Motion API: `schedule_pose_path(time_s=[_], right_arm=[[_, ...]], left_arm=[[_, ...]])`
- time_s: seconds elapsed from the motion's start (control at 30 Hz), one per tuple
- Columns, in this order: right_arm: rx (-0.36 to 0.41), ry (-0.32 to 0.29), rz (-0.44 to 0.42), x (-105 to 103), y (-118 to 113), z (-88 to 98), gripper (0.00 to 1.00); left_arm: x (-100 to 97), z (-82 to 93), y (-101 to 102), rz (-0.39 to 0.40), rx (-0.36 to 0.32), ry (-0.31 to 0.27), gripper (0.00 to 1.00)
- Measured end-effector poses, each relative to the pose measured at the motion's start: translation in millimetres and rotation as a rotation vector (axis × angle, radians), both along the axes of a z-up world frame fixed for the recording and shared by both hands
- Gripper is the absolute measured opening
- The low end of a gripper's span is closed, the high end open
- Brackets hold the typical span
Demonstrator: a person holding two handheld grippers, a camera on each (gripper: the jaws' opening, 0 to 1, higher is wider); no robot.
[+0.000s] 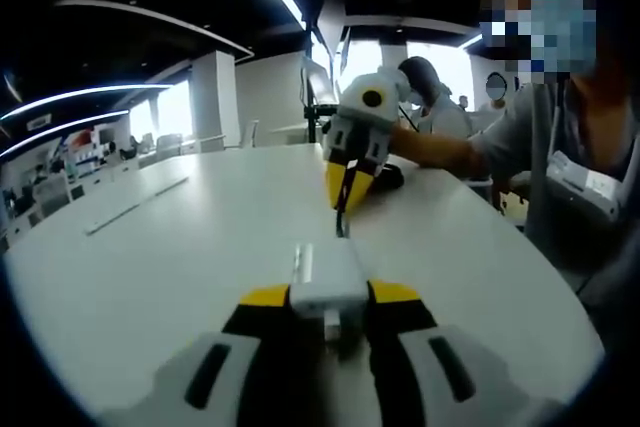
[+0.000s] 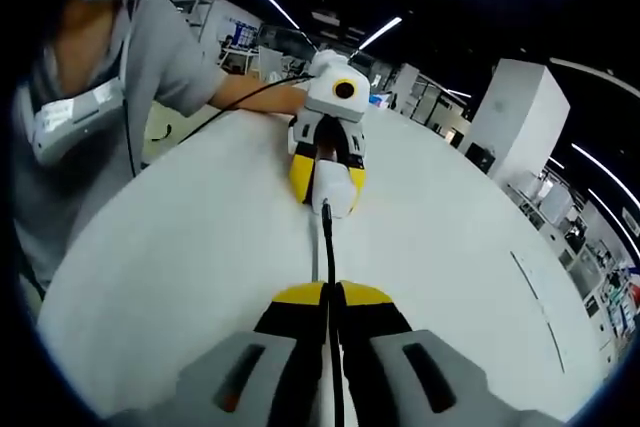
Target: Plug the desk Type‑C cable into the charger adapter.
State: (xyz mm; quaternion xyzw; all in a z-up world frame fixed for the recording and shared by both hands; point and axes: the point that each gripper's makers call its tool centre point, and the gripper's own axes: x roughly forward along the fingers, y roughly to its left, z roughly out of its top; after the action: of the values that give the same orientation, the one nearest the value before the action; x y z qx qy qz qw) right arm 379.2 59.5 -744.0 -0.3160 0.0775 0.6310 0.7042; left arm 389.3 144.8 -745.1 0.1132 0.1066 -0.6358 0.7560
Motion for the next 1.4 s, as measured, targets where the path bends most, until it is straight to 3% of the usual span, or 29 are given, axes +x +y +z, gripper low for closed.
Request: schedule_pose_path(time_s=[1.4], right_arm=[[-0.005,-0.016,0.005,2.7,2.1,-0.1,0.03]], left_arm=[[1.7,0.5,-1.5,-0.001,0.001,0.007,0.27]])
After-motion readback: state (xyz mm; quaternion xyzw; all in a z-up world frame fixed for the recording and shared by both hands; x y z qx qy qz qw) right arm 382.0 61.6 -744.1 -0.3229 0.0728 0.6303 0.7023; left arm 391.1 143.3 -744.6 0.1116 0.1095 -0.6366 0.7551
